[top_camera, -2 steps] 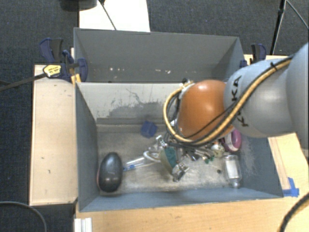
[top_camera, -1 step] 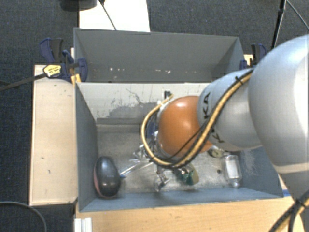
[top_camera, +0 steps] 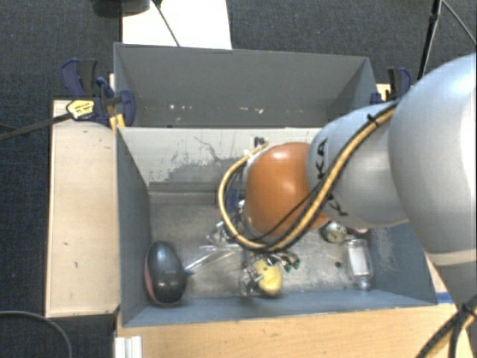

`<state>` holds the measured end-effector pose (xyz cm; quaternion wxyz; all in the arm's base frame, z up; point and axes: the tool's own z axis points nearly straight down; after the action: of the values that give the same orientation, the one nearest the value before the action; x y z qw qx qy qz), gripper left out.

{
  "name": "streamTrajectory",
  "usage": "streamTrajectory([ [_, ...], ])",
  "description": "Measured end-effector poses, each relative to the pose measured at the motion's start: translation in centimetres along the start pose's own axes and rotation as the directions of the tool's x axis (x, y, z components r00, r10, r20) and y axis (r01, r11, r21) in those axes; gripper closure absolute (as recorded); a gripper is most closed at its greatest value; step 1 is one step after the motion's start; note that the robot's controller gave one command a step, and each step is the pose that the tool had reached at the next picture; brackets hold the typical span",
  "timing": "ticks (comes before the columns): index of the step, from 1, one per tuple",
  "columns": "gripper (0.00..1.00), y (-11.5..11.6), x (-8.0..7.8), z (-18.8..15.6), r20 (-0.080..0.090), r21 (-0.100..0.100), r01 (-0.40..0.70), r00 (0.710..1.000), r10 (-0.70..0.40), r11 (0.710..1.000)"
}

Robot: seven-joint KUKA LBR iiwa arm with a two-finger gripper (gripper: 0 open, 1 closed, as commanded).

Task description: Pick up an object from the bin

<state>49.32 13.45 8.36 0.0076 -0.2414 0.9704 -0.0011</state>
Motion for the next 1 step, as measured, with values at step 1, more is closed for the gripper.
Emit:
streamTrajectory([
  [1, 1.00, 0.15, -0.24, -0.14, 0.009, -0.001, 0.001, 1.000, -0.001, 1.000],
])
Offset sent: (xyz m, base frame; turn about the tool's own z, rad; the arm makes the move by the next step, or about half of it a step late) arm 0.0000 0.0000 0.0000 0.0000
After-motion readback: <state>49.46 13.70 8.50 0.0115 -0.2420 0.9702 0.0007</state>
